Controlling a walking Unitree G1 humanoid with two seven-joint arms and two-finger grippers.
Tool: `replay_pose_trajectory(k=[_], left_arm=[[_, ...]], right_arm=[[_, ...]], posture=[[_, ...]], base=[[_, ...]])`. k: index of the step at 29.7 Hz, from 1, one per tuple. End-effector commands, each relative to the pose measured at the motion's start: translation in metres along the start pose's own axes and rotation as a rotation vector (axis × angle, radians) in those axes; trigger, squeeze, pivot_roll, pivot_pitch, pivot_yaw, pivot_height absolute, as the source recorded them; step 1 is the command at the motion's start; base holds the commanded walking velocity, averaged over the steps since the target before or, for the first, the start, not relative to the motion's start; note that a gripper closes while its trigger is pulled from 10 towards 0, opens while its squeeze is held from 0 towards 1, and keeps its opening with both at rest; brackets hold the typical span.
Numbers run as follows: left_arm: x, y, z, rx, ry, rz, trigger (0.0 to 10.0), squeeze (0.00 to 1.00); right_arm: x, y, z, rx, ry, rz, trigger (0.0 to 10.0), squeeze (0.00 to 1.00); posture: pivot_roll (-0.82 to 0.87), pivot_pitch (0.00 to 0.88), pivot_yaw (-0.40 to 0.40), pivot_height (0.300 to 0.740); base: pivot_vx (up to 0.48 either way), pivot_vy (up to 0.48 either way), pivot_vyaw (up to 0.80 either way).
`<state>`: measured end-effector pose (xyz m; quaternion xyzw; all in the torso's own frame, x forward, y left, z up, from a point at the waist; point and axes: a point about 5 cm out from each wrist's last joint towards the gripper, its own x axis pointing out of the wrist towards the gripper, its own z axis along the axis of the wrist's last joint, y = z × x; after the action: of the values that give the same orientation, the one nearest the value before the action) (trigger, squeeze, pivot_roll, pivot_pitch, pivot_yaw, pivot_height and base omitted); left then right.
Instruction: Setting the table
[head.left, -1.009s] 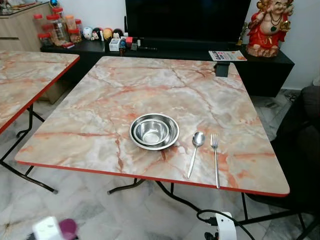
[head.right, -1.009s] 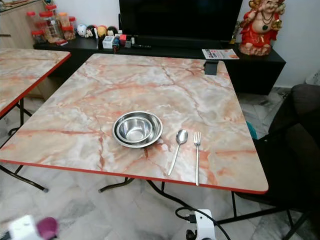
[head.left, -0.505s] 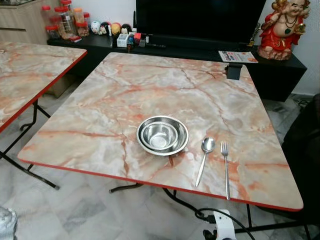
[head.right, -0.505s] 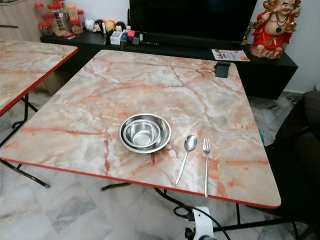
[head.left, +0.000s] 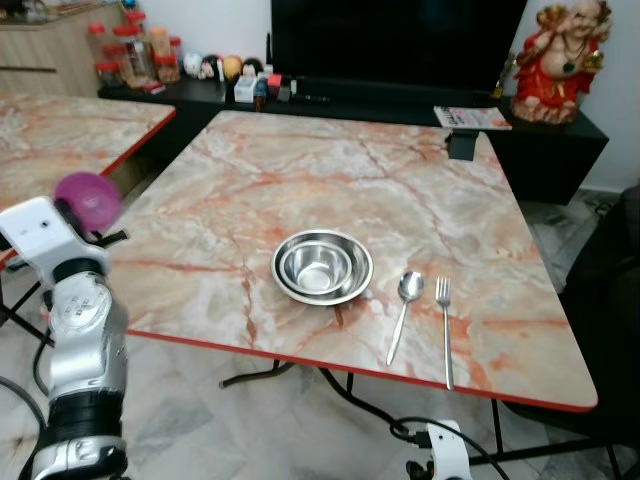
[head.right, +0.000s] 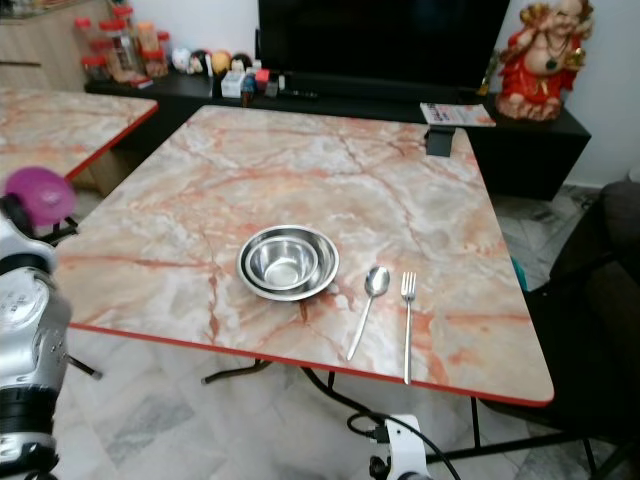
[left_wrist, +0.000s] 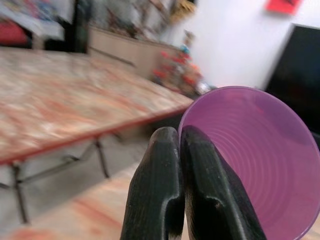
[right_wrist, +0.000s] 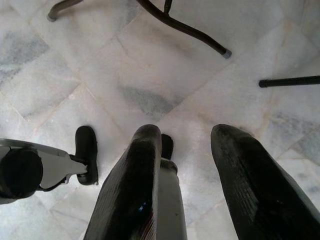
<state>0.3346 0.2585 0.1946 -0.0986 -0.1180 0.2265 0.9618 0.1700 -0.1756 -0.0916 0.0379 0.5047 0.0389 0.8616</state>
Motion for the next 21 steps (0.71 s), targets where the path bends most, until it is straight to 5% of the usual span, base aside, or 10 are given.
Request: replay_pose_trajectory(k=[1,7,11,14,21], left_arm=[[0.003,-0.014,-0.006,-0.042,0.115,-0.059,10.0,0.00],[0.005,-0.053,-0.010,0.021,0.325,-0.295,10.0,0.00],[0.006,-0.057,-0.013,0.021,0.388,-0.325,10.0,0.00],[0.006,-0.059,-0.022,0.080,0.500,-0.351,10.0,0.00],[0.004,-0.064,-0.028,0.178,0.596,-0.404,10.0,0.00]], right_arm=[[0.000,-0.002,0.002,0.013,-0.009,-0.010,10.0,0.00],[-0.001,-0.005,-0.001,0.014,-0.003,-0.013,10.0,0.00],[-0.001,-0.005,-0.001,0.013,-0.001,-0.013,10.0,0.00],[-0.001,-0.005,-0.003,0.014,0.001,-0.013,10.0,0.00],[-0.002,-0.005,-0.005,0.022,0.005,-0.014,10.0,0.00]], posture=[[-0.03,0.000,-0.030,0.740],[-0.03,0.000,-0.029,0.740],[-0.03,0.000,-0.020,0.740],[-0.04,0.000,-0.010,0.740],[-0.04,0.000,0.002,0.740]], base=[[0.000,0.000,0.00],[0.000,0.000,0.00],[0.000,0.000,0.00],[0.000,0.000,0.00],[0.000,0.000,0.00]])
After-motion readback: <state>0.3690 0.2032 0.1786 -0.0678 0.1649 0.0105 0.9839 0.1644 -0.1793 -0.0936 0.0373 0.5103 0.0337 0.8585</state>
